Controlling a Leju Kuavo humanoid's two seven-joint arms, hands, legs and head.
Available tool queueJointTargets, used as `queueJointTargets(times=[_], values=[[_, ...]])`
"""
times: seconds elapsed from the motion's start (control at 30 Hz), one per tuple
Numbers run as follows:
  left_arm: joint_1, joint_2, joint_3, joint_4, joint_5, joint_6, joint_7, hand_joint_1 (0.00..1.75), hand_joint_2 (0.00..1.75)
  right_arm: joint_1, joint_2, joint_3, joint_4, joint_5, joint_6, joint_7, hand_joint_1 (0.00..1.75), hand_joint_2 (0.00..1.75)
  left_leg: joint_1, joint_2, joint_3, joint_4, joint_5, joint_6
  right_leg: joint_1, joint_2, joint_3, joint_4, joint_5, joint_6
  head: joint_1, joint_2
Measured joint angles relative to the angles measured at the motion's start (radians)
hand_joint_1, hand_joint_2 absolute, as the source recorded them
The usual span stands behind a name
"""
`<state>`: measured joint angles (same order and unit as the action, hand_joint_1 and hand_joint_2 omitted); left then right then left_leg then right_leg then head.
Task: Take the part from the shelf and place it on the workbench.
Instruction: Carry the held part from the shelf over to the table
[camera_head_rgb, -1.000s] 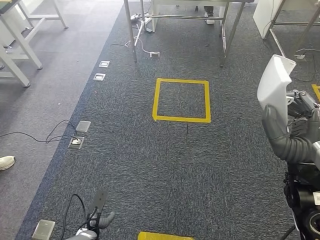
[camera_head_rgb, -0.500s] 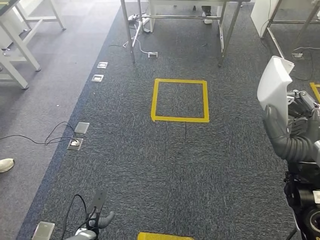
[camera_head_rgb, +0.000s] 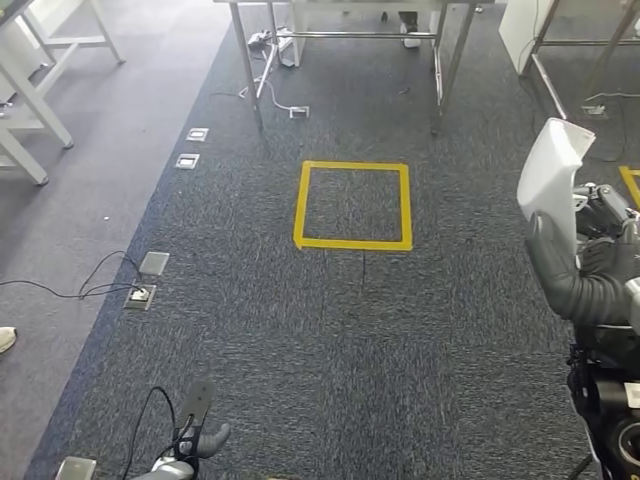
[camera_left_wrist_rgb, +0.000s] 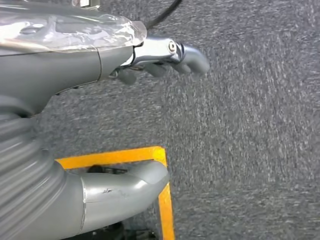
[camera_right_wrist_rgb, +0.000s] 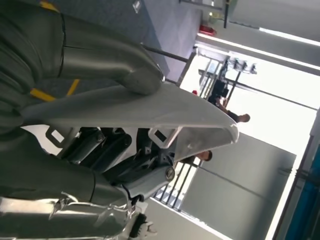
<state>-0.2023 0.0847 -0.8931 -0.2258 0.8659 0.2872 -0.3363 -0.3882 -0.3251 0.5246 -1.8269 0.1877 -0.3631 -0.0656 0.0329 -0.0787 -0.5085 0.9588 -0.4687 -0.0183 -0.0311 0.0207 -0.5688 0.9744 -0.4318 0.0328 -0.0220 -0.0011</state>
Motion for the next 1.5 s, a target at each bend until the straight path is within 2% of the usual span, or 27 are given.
queueJointTargets(times=[0.07, 0.13, 0.2, 0.23, 0.27, 0.33, 0.4, 0.5, 0.53, 0.6, 0.67, 0.73, 0.77, 0.8, 0.87, 0.9, 0.93, 1.03, 1.07, 1.1, 1.17, 1.23, 1.27, 1.33, 1.4, 1.43, 1.5], values=[[-0.003, 0.0, 0.001, 0.0, 0.0, 0.0, 0.0, 0.0, 1.75, -0.001, 0.0, 0.0, 0.0, 0.0, 0.0, -0.001, 1.75, 1.75, -0.001, 0.035, -0.071, 0.109, 0.018, -0.005, 0.0, -0.008, 0.018, -0.009, -0.006, -0.01, -0.006, 0.0], [-0.005, -0.001, 0.001, 0.0, 0.0, 0.0, 0.0, 0.0, 1.75, -0.001, 0.0, 0.0, 0.0, 0.0, 0.0, -0.002, 1.75, 1.75, -0.003, 0.064, -0.174, 0.243, -0.009, -0.007, 0.006, -0.016, 0.039, -0.016, -0.021, -0.019, -0.012, 0.0], [-0.002, -0.001, 0.002, 0.0, 0.0, 0.0, 0.0, 0.0, 1.75, 0.0, 0.0, 0.001, 0.001, 0.0, 0.001, -0.002, 1.75, 1.75, -0.006, 0.069, -0.239, 0.29, -0.057, -0.002, 0.012, -0.021, 0.064, -0.019, -0.04, -0.024, -0.015, 0.0], [0.0, -0.001, 0.002, 0.0, 0.0, 0.0, 0.0, 0.0, 1.75, 0.0, 0.0, 0.002, 0.001, 0.0, 0.001, -0.002, 1.75, 1.75, -0.01, 0.07, -0.247, 0.266, -0.058, 0.004, 0.015, -0.023, 0.079, -0.019, -0.052, -0.026, -0.017, 0.0], [0.001, -0.001, 0.002, 0.0, 0.0, 0.0, 0.0, 0.0, 1.75, 0.0, 0.0, 0.002, 0.001, 0.0, 0.001, -0.002, 1.75, 1.75, -0.015, 0.07, -0.24, 0.212, -0.034, 0.014, 0.019, -0.025, 0.094, -0.02, -0.063, -0.027, -0.019, 0.0], [0.002, 0.001, 0.003, 0.0, 0.0, 0.0, 0.0, 0.0, 1.75, -0.001, 0.0, 0.002, 0.001, 0.0, 0.0, -0.002, 1.75, 1.75, -0.03, 0.071, -0.203, 0.074, 0.069, 0.039, 0.025, -0.028, 0.122, -0.021, -0.087, -0.027, -0.019, 0.0], [0.003, 0.002, 0.005, 0.0, 0.0, 0.0, 0.0, 0.0, 1.75, -0.001, 0.001, 0.003, 0.002, 0.0, -0.001, -0.003, 1.75, 1.75, -0.042, 0.07, -0.176, -0.002, 0.139, 0.052, 0.027, -0.027, 0.142, -0.027, -0.106, -0.021, -0.017, 0.0], [0.002, 0.002, 0.009, 0.0, -0.001, 0.002, 0.0, 0.0, 1.75, -0.004, 0.001, 0.005, 0.004, 0.0, -0.002, -0.003, 1.75, 1.75, -0.042, 0.066, -0.149, -0.02, 0.136, 0.051, 0.026, -0.024, 0.151, -0.009, -0.104, -0.002, -0.015, 0.0], [0.002, 0.002, 0.01, 0.0, -0.001, 0.002, -0.001, 0.0, 1.75, -0.005, 0.001, 0.005, 0.004, 0.0, -0.003, -0.005, 1.75, 1.75, -0.04, 0.064, -0.137, -0.025, 0.131, 0.054, 0.025, -0.024, 0.134, 0.028, -0.098, 0.003, -0.014, 0.0], [0.002, 0.001, 0.011, 0.0, 0.0, 0.002, -0.002, 0.0, 1.75, -0.006, 0.002, 0.006, 0.004, 0.0, -0.004, -0.008, 1.75, 1.75, -0.037, 0.062, -0.113, -0.03, 0.117, 0.061, 0.022, -0.023, 0.06, 0.149, -0.109, 0.007, -0.012, 0.0], [0.002, 0.001, 0.011, 0.0, 0.0, 0.002, -0.003, 0.0, 1.75, -0.004, 0.002, 0.007, 0.004, 0.0, -0.004, -0.01, 1.75, 1.75, -0.037, 0.057, -0.091, -0.03, 0.098, 0.065, 0.022, -0.023, -0.023, 0.26, -0.173, 0.012, -0.008, 0.0], [0.004, 0.0, 0.011, 0.0, 0.0, 0.002, -0.003, 0.0, 1.75, -0.002, 0.002, 0.007, 0.005, 0.0, -0.005, -0.011, 1.75, 1.75, -0.038, 0.051, -0.065, -0.028, 0.076, 0.064, 0.022, -0.023, -0.067, 0.271, -0.227, 0.015, -0.007, 0.0], [0.005, -0.001, 0.011, 0.0, 0.0, 0.002, -0.003, 0.0, 1.75, -0.001, 0.002, 0.008, 0.005, 0.0, -0.005, -0.011, 1.75, 1.75, -0.038, 0.048, -0.05, -0.027, 0.064, 0.063, 0.022, -0.023, -0.069, 0.234, -0.216, 0.015, -0.006, 0.0], [0.005, -0.002, 0.011, 0.0, 0.0, 0.002, -0.003, 0.0, 1.75, -0.002, 0.002, 0.008, 0.005, 0.0, -0.005, -0.011, 1.75, 1.75, -0.038, 0.046, -0.035, -0.026, 0.053, 0.062, 0.022, -0.022, -0.062, 0.174, -0.17, 0.012, -0.005, 0.0], [0.005, -0.005, 0.011, 0.0, -0.001, 0.002, -0.003, 0.0, 1.75, -0.002, 0.002, 0.008, 0.005, 0.0, -0.005, -0.012, 1.75, 1.75, -0.041, 0.04, -0.015, -0.022, 0.032, 0.056, 0.026, -0.019, -0.048, 0.046, -0.037, 0.0, -0.003, 0.0], [0.005, -0.006, 0.011, 0.0, -0.001, 0.002, -0.003, 0.0, 1.75, -0.001, 0.002, 0.008, 0.005, 0.0, -0.005, -0.012, 1.75, 1.75, -0.043, 0.038, -0.01, -0.02, 0.023, 0.051, 0.028, -0.017, -0.041, 0.008, 0.011, -0.007, -0.002, 0.0], [0.004, -0.006, 0.011, 0.0, -0.001, 0.002, -0.003, 0.0, 1.75, -0.002, 0.002, 0.008, 0.005, 0.0, -0.005, -0.011, 1.75, 1.75, -0.045, 0.036, -0.008, -0.016, 0.017, 0.046, 0.029, -0.016, -0.038, -0.011, 0.035, -0.014, -0.002, 0.0], [0.003, -0.004, 0.012, 0.0, -0.001, 0.002, -0.003, 0.0, 1.75, -0.007, 0.003, 0.007, 0.005, 0.001, -0.005, -0.012, 1.75, 1.75, -0.046, 0.04, -0.004, -0.001, 0.004, 0.033, 0.027, -0.019, -0.015, -0.021, 0.035, -0.03, -0.003, 0.0], [0.001, -0.003, 0.013, 0.0, -0.001, 0.002, -0.004, 0.0, 1.75, -0.009, 0.004, 0.007, 0.005, 0.001, -0.006, -0.013, 1.75, 1.75, -0.044, 0.046, -0.017, 0.025, -0.007, 0.026, 0.025, -0.021, -0.006, -0.024, 0.033, -0.033, -0.004, 0.0], [0.0, -0.002, 0.014, 0.0, -0.001, 0.002, -0.004, 0.0, 1.75, -0.01, 0.005, 0.008, 0.005, 0.002, -0.006, -0.013, 1.75, 1.75, -0.041, 0.053, -0.044, 0.073, -0.023, 0.019, 0.022, -0.021, 0.002, -0.027, 0.03, -0.036, -0.005, 0.0], [-0.001, -0.003, 0.015, 0.0, -0.001, 0.002, -0.005, 0.0, 1.75, -0.011, 0.006, 0.008, 0.005, 0.003, -0.006, -0.013, 1.75, 1.75, -0.032, 0.062, -0.124, 0.196, -0.065, 0.004, 0.021, -0.022, 0.012, -0.028, 0.02, -0.039, -0.007, 0.0], [0.001, -0.003, 0.017, 0.0, -0.001, 0.002, -0.005, 0.0, 1.75, -0.011, 0.007, 0.01, 0.006, 0.003, -0.005, -0.014, 1.75, 1.75, -0.023, 0.066, -0.187, 0.258, -0.087, -0.004, 0.018, -0.022, 0.026, -0.028, 0.005, -0.037, -0.008, 0.0], [0.002, -0.003, 0.017, 0.0, -0.001, 0.002, -0.005, 0.0, 1.75, -0.011, 0.008, 0.01, 0.006, 0.003, -0.005, -0.014, 1.75, 1.75, -0.02, 0.068, -0.195, 0.24, -0.072, -0.007, 0.015, -0.022, 0.037, -0.028, -0.004, -0.034, -0.009, 0.0], [0.004, -0.002, 0.017, 0.0, 0.0, 0.002, -0.005, 0.0, 1.75, -0.012, 0.008, 0.01, 0.006, 0.003, -0.004, -0.015, 1.75, 1.75, -0.016, 0.074, -0.167, 0.122, 0.015, -0.008, 0.009, -0.023, 0.06, -0.028, -0.024, -0.024, -0.01, 0.0], [0.003, -0.001, 0.017, 0.0, 0.0, 0.002, -0.005, 0.0, 1.75, -0.015, 0.009, 0.011, 0.006, 0.003, -0.003, -0.016, 1.75, 1.75, -0.018, 0.081, -0.136, 0.012, 0.091, -0.001, 0.008, -0.025, 0.079, -0.028, -0.044, -0.01, -0.011, 0.0], [0.003, -0.001, 0.017, 0.0, 0.001, 0.002, -0.006, 0.0, 1.75, -0.016, 0.01, 0.011, 0.006, 0.003, -0.003, -0.017, 1.75, 1.75, -0.02, 0.083, -0.129, -0.011, 0.106, 0.007, 0.01, -0.025, 0.084, -0.031, -0.052, -0.003, -0.01, 0.0], [0.002, 0.0, 0.018, 0.0, 0.001, 0.002, -0.006, 0.0, 1.75, -0.018, 0.011, 0.012, 0.006, 0.003, -0.002, -0.018, 1.75, 1.75, -0.022, 0.08, -0.124, -0.017, 0.102, 0.026, 0.012, -0.024, 0.098, -0.036, -0.058, 0.01, -0.01, 0.0]])
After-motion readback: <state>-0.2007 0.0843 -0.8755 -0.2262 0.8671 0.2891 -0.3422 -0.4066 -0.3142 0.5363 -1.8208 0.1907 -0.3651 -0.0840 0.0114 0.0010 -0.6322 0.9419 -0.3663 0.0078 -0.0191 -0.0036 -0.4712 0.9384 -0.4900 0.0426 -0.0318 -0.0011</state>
